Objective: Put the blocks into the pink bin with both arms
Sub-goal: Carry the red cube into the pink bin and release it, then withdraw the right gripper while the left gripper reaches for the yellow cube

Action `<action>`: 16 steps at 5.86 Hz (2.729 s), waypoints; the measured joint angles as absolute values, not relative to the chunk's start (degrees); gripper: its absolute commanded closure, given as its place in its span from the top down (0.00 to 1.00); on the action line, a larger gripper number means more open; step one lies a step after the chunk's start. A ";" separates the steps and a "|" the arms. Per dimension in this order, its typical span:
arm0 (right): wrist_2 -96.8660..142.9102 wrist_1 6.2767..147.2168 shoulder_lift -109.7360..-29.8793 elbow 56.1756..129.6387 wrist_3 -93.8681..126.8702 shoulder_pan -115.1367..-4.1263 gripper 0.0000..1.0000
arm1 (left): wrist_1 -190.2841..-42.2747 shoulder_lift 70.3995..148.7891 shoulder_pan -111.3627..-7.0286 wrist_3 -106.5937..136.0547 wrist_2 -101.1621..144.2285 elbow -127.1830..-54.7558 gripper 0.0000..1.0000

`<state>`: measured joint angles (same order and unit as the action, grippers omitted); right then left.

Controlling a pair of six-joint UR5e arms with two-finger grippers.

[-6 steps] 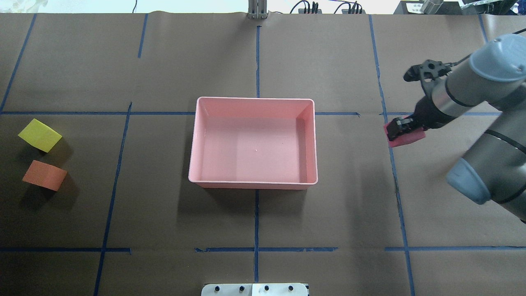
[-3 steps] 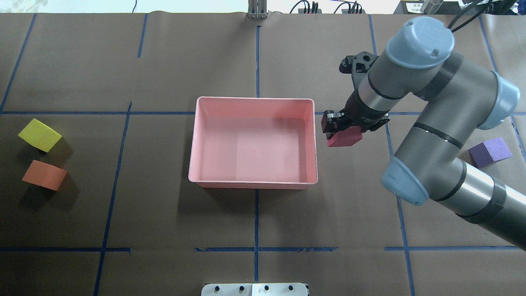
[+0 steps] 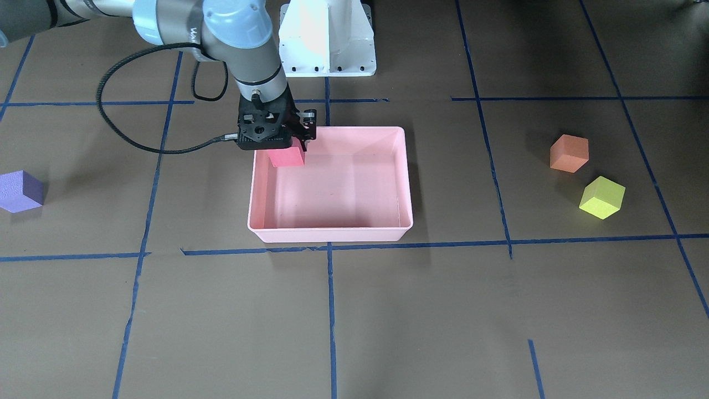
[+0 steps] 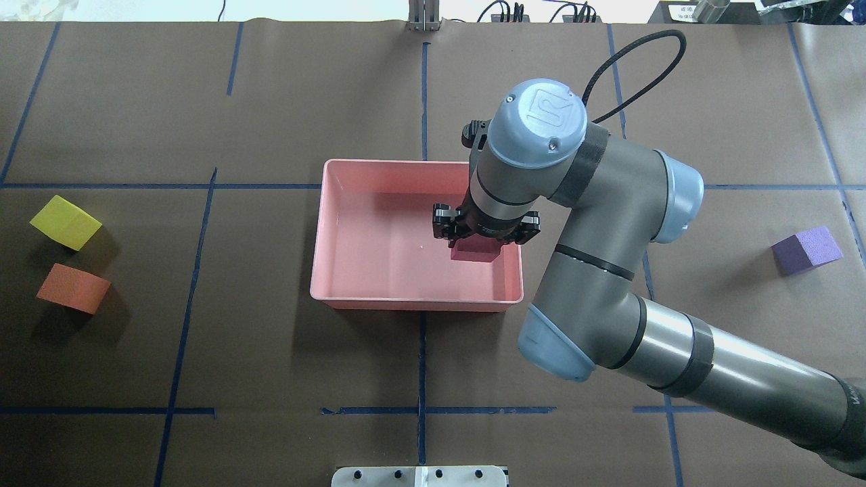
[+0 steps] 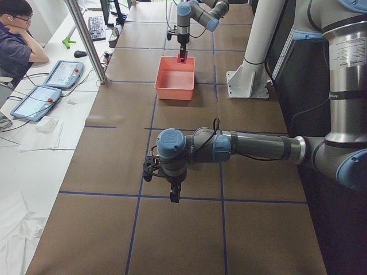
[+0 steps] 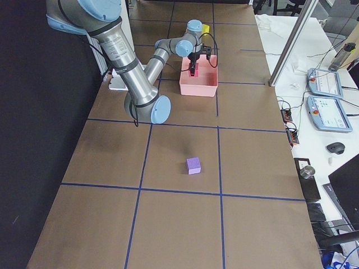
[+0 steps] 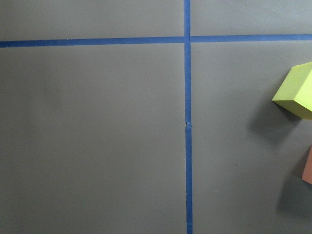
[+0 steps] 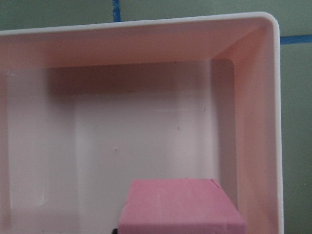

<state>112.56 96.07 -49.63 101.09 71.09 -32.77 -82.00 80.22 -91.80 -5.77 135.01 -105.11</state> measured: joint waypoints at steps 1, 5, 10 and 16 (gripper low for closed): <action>112.16 96.07 -49.35 100.87 71.26 -32.71 1.00 | -82.59 80.15 -91.38 -5.65 135.15 -106.59 1.00; 118.68 96.23 -53.02 101.28 60.70 -42.30 1.00 | -96.17 85.02 -85.52 -5.35 135.13 -103.21 1.00; 129.57 96.16 -72.89 105.89 18.80 -63.65 1.00 | -117.15 93.44 -71.91 -1.53 134.77 -85.87 1.00; 131.83 96.16 -80.10 106.21 5.72 -70.07 1.00 | -128.02 93.89 -60.69 13.33 132.61 -81.26 0.79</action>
<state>131.83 96.16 -80.10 106.21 5.72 -70.07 -128.02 93.89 -60.69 13.33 132.61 -81.26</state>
